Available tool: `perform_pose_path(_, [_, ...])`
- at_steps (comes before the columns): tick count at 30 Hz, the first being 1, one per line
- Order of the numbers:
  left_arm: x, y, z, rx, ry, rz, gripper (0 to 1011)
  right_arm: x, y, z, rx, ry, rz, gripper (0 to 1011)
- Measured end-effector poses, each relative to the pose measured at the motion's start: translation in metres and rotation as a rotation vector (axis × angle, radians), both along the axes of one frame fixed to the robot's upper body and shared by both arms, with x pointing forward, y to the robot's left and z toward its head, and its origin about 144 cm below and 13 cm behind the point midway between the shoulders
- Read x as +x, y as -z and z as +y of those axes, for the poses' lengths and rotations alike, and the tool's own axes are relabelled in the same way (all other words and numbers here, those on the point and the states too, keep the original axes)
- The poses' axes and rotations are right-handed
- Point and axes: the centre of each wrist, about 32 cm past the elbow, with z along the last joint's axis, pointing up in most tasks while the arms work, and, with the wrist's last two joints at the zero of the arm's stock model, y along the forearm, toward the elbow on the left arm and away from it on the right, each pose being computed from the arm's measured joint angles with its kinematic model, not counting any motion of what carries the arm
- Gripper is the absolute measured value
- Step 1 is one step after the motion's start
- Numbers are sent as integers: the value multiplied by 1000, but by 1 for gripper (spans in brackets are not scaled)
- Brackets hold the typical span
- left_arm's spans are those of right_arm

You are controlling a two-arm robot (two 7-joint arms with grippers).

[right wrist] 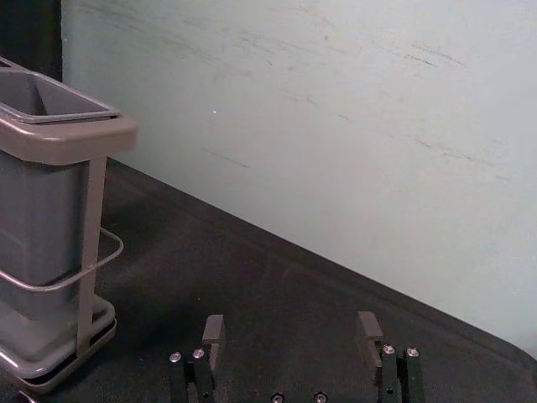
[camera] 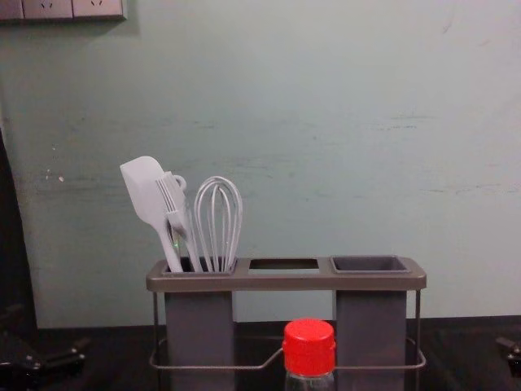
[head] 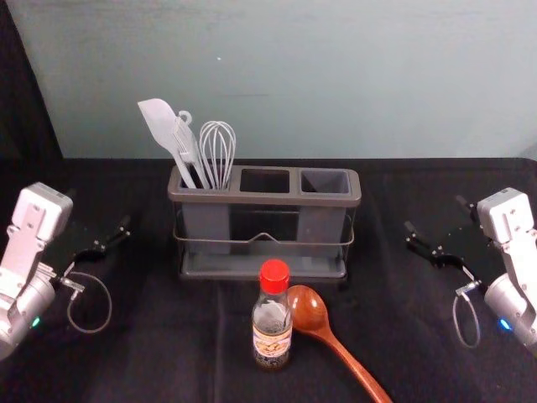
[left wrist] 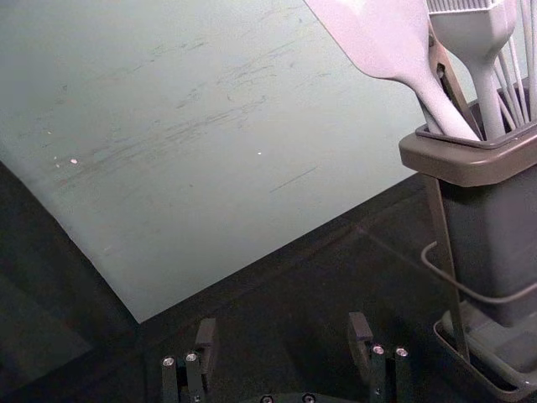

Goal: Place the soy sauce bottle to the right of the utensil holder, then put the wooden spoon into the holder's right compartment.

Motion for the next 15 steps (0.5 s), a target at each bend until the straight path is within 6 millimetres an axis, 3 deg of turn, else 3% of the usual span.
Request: perform_pose_path(15, [0, 0, 0, 0, 0, 0, 1011, 0, 0, 0, 0, 0, 0, 1002])
